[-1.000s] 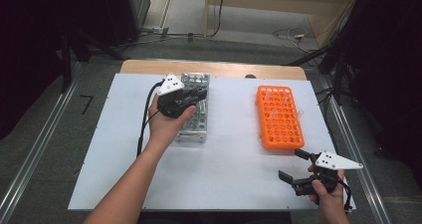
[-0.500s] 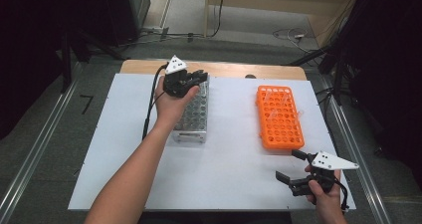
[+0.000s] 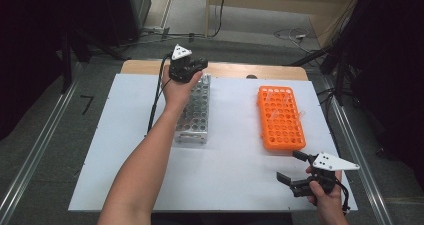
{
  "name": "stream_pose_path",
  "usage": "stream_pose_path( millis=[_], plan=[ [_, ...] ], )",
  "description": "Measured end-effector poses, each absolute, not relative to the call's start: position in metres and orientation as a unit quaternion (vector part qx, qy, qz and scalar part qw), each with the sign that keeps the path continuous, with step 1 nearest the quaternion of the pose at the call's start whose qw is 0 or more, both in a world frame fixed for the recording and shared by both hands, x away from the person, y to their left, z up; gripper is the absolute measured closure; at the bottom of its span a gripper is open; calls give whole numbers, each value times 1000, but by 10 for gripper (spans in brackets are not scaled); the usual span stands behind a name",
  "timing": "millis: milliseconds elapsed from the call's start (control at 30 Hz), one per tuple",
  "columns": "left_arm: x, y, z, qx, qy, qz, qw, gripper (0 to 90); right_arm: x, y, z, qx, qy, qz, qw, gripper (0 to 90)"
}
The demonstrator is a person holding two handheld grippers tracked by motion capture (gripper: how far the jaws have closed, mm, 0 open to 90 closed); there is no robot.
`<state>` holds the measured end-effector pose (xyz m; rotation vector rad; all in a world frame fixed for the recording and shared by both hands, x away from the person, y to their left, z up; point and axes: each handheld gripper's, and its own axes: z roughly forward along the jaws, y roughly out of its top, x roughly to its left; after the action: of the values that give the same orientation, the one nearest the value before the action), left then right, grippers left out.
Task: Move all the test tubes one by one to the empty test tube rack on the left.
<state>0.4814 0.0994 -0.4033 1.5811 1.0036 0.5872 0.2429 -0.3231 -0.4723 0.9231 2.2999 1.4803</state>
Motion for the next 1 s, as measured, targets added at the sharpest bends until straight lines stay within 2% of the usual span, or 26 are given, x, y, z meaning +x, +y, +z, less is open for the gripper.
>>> stream_pose_path(
  millis=[367,1000],
  plan=[
    [503,88,-411,654,459,280,532,762,243,-325,-472,318,788,511,125,0],
    [509,81,-426,694,492,238,469,752,244,-325,-473,318,789,510,125,0]
  ],
)
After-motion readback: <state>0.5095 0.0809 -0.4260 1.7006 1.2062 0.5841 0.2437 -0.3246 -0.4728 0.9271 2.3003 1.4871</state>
